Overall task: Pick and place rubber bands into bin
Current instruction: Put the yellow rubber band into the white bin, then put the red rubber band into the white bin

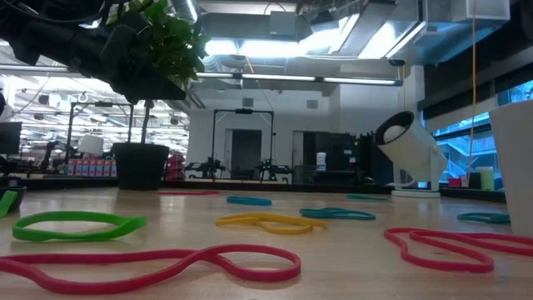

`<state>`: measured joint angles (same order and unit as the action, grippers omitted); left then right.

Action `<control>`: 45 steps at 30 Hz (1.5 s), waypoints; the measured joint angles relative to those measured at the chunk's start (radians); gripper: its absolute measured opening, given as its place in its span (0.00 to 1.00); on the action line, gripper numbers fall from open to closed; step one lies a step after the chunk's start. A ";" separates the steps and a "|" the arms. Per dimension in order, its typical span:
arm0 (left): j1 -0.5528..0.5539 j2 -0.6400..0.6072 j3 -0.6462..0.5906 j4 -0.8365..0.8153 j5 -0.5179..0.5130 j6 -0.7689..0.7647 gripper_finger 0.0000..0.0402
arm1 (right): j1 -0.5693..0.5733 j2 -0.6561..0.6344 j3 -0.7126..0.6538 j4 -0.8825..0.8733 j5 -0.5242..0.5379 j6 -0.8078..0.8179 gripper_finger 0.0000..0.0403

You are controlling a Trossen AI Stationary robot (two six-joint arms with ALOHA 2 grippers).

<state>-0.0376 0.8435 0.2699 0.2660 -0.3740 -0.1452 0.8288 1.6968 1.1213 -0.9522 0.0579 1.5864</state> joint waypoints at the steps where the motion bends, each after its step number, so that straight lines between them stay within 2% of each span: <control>1: 0.000 0.000 0.000 0.000 0.000 0.000 0.02 | -0.001 0.019 0.000 0.008 0.000 0.000 0.00; 7: 0.000 0.000 0.000 0.000 0.000 0.000 0.02 | -0.004 0.087 0.000 0.035 -0.006 0.002 0.01; 11: 0.000 0.000 0.000 0.000 0.000 0.000 0.02 | -0.004 0.076 0.000 0.030 -0.010 0.002 0.06; 24: 0.000 0.000 0.000 0.000 0.000 -0.007 0.02 | -0.004 -0.064 0.001 -0.011 -0.034 0.055 0.41; 30: 0.000 0.000 0.000 0.005 0.000 -0.008 0.02 | -0.018 -0.127 0.001 -0.024 -0.062 0.053 0.49; 37: 0.000 0.000 0.000 0.005 0.000 0.009 0.02 | -0.145 -0.228 0.001 -0.116 -0.018 0.001 0.46; 45: 0.000 0.000 0.000 0.007 0.000 0.026 0.02 | -0.403 -0.243 0.001 -0.120 -0.015 -0.370 0.44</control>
<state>-0.0372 0.8436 0.2699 0.2725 -0.3744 -0.1194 0.4255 1.4543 1.1221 -1.0720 0.0432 1.2164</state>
